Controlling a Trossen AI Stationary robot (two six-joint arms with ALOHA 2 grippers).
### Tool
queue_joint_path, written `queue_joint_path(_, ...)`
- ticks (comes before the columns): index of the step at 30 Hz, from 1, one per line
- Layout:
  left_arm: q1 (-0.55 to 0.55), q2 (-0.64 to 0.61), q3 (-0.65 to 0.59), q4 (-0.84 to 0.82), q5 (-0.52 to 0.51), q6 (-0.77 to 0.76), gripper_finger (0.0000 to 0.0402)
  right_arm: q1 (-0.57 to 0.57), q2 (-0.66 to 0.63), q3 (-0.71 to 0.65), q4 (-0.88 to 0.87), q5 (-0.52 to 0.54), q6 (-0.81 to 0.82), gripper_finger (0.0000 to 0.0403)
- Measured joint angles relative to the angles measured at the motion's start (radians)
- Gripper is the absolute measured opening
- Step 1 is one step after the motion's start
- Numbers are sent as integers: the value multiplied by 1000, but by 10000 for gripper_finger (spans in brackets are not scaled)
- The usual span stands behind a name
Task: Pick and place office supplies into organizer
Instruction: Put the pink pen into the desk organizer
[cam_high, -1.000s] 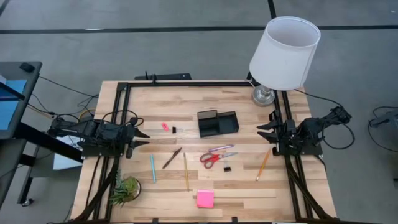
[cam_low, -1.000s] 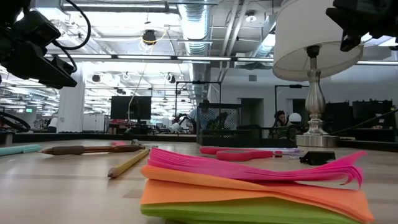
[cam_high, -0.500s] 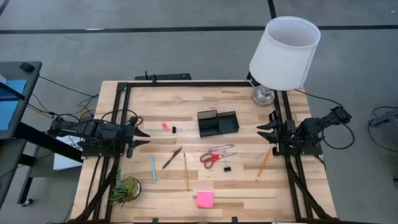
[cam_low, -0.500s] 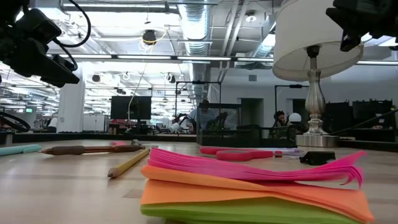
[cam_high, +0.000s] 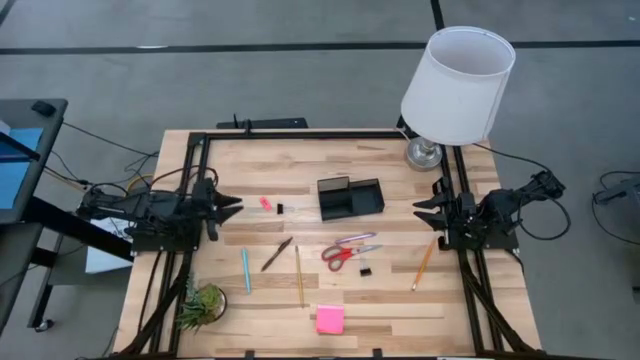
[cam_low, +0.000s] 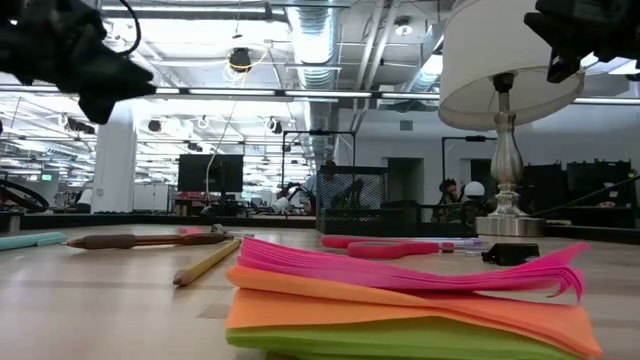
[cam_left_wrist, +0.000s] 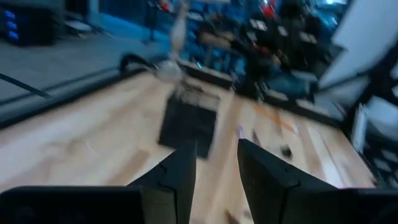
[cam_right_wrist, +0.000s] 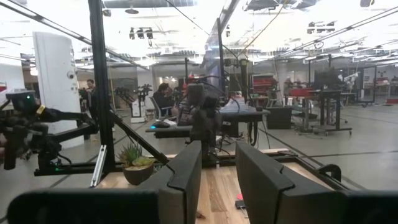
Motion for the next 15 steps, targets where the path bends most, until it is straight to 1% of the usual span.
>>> queue_joint_path(3, 0, 0, 0, 25, -42, -1, 110, 0, 0, 0, 0, 0, 0, 93)
queue_joint_path(8, 0, 0, 0, 45, -53, -7, 110, 0, 0, 0, 0, 0, 0, 93)
queue_joint_path(15, 0, 0, 0, 0, -6, -14, 110, 0, 0, 0, 0, 0, 0, 93)
